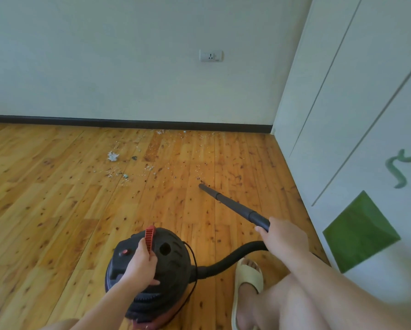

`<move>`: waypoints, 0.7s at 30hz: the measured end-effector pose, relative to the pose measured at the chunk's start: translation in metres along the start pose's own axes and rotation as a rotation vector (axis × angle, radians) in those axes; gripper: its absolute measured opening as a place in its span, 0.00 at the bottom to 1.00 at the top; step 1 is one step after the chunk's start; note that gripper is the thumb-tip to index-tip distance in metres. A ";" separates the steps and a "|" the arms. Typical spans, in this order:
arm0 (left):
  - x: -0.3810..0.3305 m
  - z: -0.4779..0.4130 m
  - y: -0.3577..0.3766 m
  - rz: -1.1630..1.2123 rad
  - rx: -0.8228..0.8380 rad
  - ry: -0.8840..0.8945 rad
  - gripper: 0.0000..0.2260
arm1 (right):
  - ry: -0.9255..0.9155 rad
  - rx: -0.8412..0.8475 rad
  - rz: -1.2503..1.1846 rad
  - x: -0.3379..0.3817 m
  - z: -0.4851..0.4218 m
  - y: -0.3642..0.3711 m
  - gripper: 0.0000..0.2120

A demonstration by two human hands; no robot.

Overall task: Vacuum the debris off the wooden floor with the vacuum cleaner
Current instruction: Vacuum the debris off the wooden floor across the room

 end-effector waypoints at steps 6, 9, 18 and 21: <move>-0.012 -0.004 0.009 0.023 -0.010 0.030 0.23 | 0.054 0.018 -0.025 -0.021 0.011 -0.003 0.19; -0.015 -0.002 0.014 0.017 -0.016 0.047 0.25 | 0.074 0.018 -0.032 -0.029 0.014 -0.003 0.19; -0.003 -0.005 0.004 0.066 -0.045 0.032 0.22 | 0.036 0.046 -0.078 -0.030 0.007 0.001 0.19; 0.004 -0.009 0.003 0.096 -0.055 0.013 0.23 | 0.019 0.090 -0.097 -0.020 -0.001 0.005 0.20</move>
Point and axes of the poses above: each hand's wrist, its own z-axis away from the middle knuckle, its own y-axis out of the palm, x = y × z, the point moved 5 cm from there along -z, towards the middle knuckle, and after that the axes turned 9 degrees about -y, right-handed, at the moved point
